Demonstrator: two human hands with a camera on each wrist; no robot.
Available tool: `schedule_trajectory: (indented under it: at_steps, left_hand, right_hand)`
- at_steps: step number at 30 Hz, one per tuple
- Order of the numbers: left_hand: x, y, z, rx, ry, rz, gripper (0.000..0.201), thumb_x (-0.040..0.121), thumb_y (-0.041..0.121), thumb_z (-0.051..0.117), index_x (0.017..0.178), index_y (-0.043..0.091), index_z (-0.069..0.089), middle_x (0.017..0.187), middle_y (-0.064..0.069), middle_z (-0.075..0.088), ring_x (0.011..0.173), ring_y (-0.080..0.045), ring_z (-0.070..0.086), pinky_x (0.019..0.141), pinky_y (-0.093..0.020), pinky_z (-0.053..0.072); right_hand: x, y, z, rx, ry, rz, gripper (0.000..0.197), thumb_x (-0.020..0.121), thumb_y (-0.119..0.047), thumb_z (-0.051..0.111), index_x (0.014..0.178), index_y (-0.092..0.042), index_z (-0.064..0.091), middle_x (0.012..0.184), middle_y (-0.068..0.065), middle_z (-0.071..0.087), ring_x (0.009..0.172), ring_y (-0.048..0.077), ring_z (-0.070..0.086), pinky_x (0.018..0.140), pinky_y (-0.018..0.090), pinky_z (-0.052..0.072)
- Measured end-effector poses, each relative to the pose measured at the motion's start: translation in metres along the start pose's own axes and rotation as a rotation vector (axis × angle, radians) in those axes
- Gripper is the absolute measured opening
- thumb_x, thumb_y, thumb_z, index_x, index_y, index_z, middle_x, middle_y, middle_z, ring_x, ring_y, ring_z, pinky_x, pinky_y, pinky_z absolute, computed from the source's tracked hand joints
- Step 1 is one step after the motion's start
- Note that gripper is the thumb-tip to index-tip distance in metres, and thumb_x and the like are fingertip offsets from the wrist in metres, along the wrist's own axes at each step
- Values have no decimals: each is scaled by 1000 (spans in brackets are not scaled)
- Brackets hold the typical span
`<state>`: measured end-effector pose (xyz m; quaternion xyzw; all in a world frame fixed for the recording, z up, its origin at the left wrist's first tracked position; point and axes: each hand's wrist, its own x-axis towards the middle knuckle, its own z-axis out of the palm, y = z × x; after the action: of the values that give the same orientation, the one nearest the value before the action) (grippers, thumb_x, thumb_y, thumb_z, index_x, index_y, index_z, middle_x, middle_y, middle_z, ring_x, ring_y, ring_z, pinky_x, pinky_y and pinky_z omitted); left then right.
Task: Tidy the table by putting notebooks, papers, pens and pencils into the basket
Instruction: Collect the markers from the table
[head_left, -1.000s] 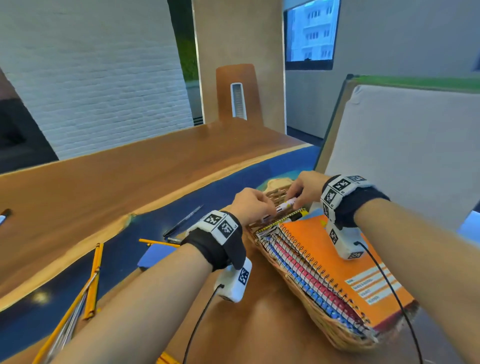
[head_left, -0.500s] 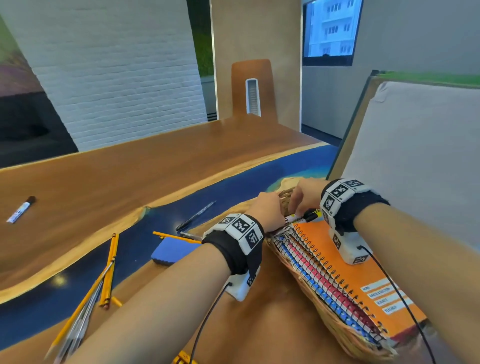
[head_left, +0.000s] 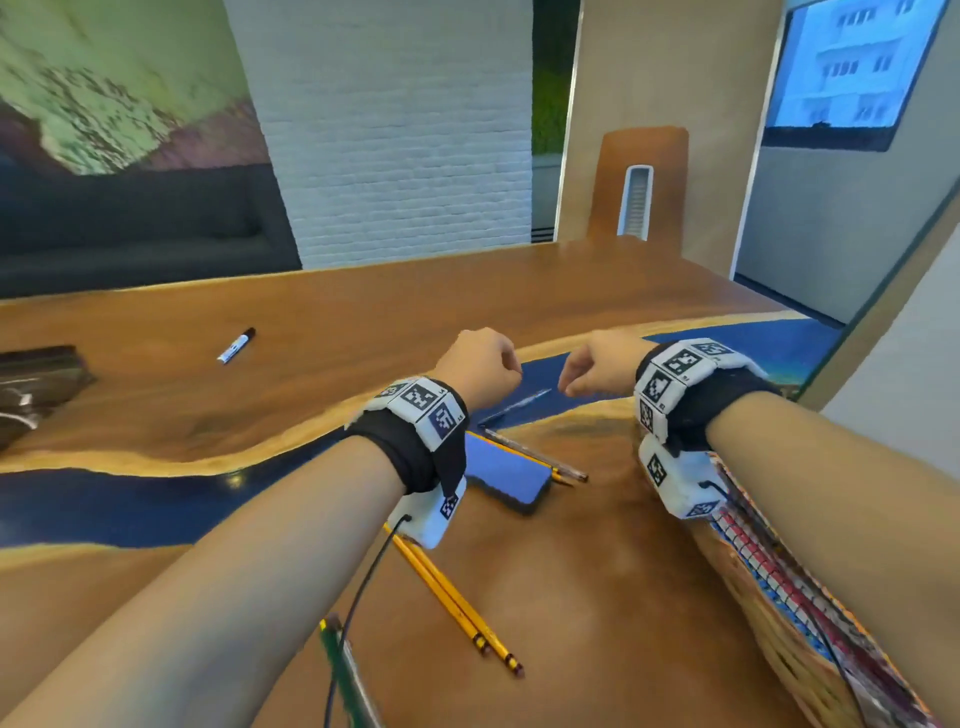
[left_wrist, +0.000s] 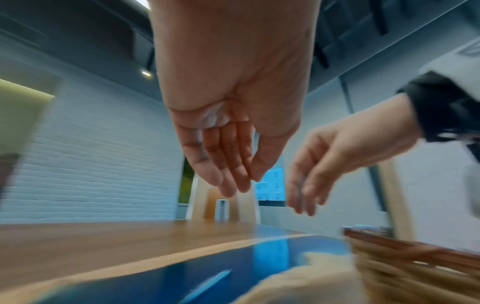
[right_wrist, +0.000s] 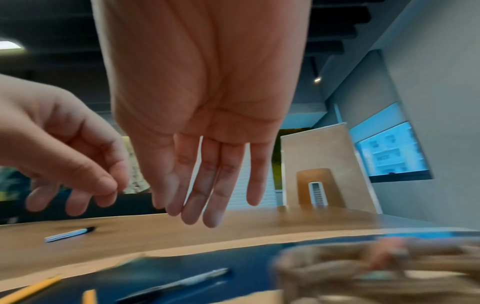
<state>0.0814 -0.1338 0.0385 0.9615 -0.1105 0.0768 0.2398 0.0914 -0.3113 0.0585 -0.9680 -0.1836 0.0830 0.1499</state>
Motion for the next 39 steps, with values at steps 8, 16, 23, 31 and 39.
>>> schedule_trajectory:
  at_steps: [8, 16, 23, 31, 39]
  left_hand:
    - [-46, -126, -71, 113, 119, -360, 20, 84, 9, 54, 70, 18, 64, 89, -10, 71, 84, -26, 66, 76, -36, 56]
    - [-60, -216, -112, 182, 255, -547, 27, 90, 9, 44, 91, 1, 69, 94, -18, 68, 92, -31, 62, 77, -33, 52]
    - [-33, -280, -130, 221, 256, -593, 27, 91, 9, 44, 93, -5, 67, 83, -17, 65, 68, -29, 55, 54, -31, 48]
    - [8, -346, -144, 126, 197, -715, 12, 89, 6, 51, 91, 8, 63, 92, -12, 59, 75, -28, 54, 67, -32, 47]
    - [29, -417, -118, 86, 119, -766, 42, 91, 23, 56, 131, 15, 44, 123, -10, 48, 107, -28, 52, 85, -36, 46]
  right_hand:
    - [38, -105, 34, 42, -84, -253, 15, 86, -13, 62, 97, -13, 72, 95, 10, 72, 78, 16, 61, 83, 32, 52]
    - [86, -184, 50, 46, -122, -340, 17, 87, -17, 61, 101, -14, 71, 96, 11, 71, 84, 18, 63, 86, 34, 52]
    - [155, -237, 56, 97, -140, -305, 19, 88, -17, 62, 104, -15, 71, 97, 10, 71, 82, 15, 61, 85, 30, 49]
    - [232, -266, 73, 135, -239, -267, 14, 88, -19, 62, 99, -17, 71, 97, 13, 72, 85, 16, 64, 88, 32, 51]
    - [300, -270, 98, 216, -304, -222, 14, 88, -18, 62, 98, -15, 72, 70, -4, 65, 67, 6, 61, 77, 23, 49]
